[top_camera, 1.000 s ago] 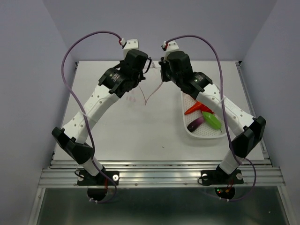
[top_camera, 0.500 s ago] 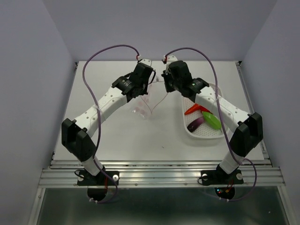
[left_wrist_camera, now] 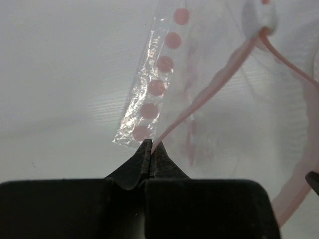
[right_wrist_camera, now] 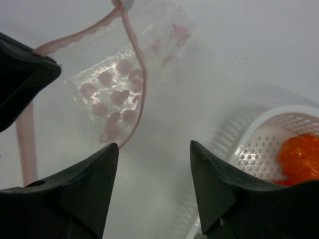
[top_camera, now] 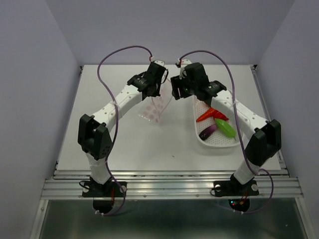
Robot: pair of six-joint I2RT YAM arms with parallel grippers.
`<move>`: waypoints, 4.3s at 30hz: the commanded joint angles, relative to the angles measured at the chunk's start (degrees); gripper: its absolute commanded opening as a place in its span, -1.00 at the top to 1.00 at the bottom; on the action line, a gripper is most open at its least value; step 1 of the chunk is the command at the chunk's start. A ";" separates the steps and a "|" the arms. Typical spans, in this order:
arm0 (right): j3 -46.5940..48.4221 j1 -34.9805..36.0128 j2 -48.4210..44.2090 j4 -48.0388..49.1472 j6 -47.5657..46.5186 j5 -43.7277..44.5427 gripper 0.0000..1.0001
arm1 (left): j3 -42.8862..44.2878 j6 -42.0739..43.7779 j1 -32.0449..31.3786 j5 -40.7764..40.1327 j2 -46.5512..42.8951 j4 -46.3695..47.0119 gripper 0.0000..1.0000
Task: Place the food in the zip-top bag and seal the zipper
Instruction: Open the zipper of the food storage bag at the center of the board, then pick up the fake vegetable from the bin, then place the fake vegetable in the zipper food storage bag.
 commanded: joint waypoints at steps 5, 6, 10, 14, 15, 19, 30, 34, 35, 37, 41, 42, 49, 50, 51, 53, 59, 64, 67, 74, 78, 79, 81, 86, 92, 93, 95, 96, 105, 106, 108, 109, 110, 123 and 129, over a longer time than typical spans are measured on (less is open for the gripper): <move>0.60 -0.62 -7.75 -0.07 1.15 -6.15 -0.78 | 5.02 0.72 0.09 2.36 1.66 -0.55 1.00; -0.36 -1.50 -9.59 -0.16 1.42 -4.67 -1.00 | 5.10 0.72 0.00 2.53 2.00 -0.55 1.00; -4.84 -9.74 -13.99 -0.60 4.76 -6.91 -1.00 | 5.54 0.81 0.00 3.23 2.71 -0.46 1.00; -15.63 -17.06 -20.05 -6.54 7.31 -3.56 -1.00 | 5.46 0.81 0.00 3.76 2.89 -0.28 1.00; -16.97 -17.06 -20.50 -8.05 7.31 -0.21 -1.00 | 5.28 0.81 0.00 3.85 2.71 -0.11 1.00; -23.55 -17.59 -23.66 -12.72 6.00 5.97 -1.00 | 5.19 0.98 0.00 4.11 2.45 -0.28 1.00; -26.82 -17.59 -18.66 -20.46 4.67 15.03 -1.00 | 3.96 1.42 0.09 4.82 1.30 1.04 1.00; -27.70 -17.59 -16.47 -17.92 3.80 15.91 -1.00 | 3.70 1.16 0.09 5.08 1.04 1.12 1.00; -27.79 -17.59 -15.94 -17.74 3.88 16.00 -1.00 | 3.09 1.16 0.09 4.99 0.87 1.21 1.00; -28.14 -17.59 -14.10 -16.51 3.80 16.35 -1.00 | 2.82 0.90 0.00 4.90 0.52 1.65 1.00; -28.41 -19.26 -11.81 -13.52 3.97 17.59 -1.00 | 2.82 0.90 0.09 5.26 0.43 1.56 1.00; -28.41 -19.26 -11.63 -12.30 4.06 17.06 -1.00 | 2.82 0.81 0.09 5.43 0.51 1.56 1.00; -29.63 -20.93 -8.56 -9.83 4.85 17.40 -0.96 | 2.56 0.72 0.00 5.34 0.51 1.74 1.00; -29.72 -20.93 -8.12 -9.48 5.28 17.58 -0.96 | 2.64 0.63 0.00 5.43 0.60 1.74 1.00; -29.81 -21.63 -7.68 -9.30 5.38 17.67 -0.93 | 2.64 0.72 0.09 5.61 0.60 1.74 1.00; -29.81 -21.63 -6.45 -9.04 5.38 16.71 -0.90 | 2.56 0.63 0.09 5.35 0.51 1.65 1.00; -29.81 -22.16 -5.30 -9.04 5.29 16.35 -0.74 | 2.03 0.63 0.00 4.99 0.07 1.83 1.00; -30.25 -22.16 -6.09 -9.04 5.47 17.14 -0.27 | 2.03 0.55 0.09 5.26 -0.01 1.91 1.00; -30.16 -22.16 -6.88 -9.30 5.90 17.93 -0.07 | 2.03 0.46 0.00 5.34 -0.01 2.00 1.00; -29.20 -22.16 -8.73 -9.56 5.55 19.08 0.48 | 2.21 0.02 0.09 5.52 -0.10 1.92 1.00; -27.36 -22.16 -11.62 -10.09 4.41 17.06 0.91 | 2.64 -0.59 0.00 5.61 -0.28 1.83 1.00; -26.92 -22.16 -12.24 -10.27 4.15 16.71 0.95 | 2.73 -0.68 0.00 5.61 -0.19 1.74 1.00; -25.78 -22.16 -14.51 -10.44 4.23 16.88 0.99 | 3.17 -1.12 0.09 5.43 -0.01 1.48 1.00; -24.36 -22.16 -20.76 -9.04 4.23 16.71 0.99 | 4.31 -1.65 0.09 5.43 0.69 0.77 1.00; -24.19 -22.16 -30.51 -0.62 3.35 4.06 0.99 | 5.63 -2.18 0.00 5.96 1.22 -0.02 1.00; -24.27 -22.16 -31.48 0.53 3.70 2.74 0.99 | 5.72 -2.27 0.09 6.13 1.22 -0.02 1.00; -24.19 -22.16 -33.07 2.55 4.06 0.46 0.99 | 5.81 -2.36 0.09 6.40 1.22 -0.02 1.00; -24.36 -22.16 -34.29 5.09 5.02 -1.38 0.99 | 5.90 -2.44 0.09 6.66 1.22 0.07 1.00; -27.26 -22.16 -34.92 33.03 19.16 -25.73 0.99 | 5.81 -3.23 0.35 9.38 0.51 1.04 1.00; -28.57 -22.16 -34.31 36.54 20.83 -26.97 0.99 | 5.81 -3.23 0.35 9.47 0.60 1.04 1.00; -29.63 -22.16 -33.60 45.66 25.65 -29.16 0.99 | 5.90 -3.41 0.35 9.56 0.60 0.95 1.00; -30.94 -22.16 -32.90 49.02 27.07 -29.26 0.99 | 5.98 -3.67 0.44 9.56 0.69 0.86 1.00; -30.95 -22.16 -32.90 51.93 28.48 -29.00 0.99 | 5.90 -3.67 0.44 9.56 0.60 0.86 1.00; -29.90 -8.71 -19.55 70.23 28.84 -19.60 0.99 | 6.60 -4.99 1.05 8.86 1.13 -0.55 1.00; -29.55 -7.40 -15.85 73.75 28.85 -17.40 0.99 | 6.86 -5.17 1.32 8.60 1.13 -1.16 1.00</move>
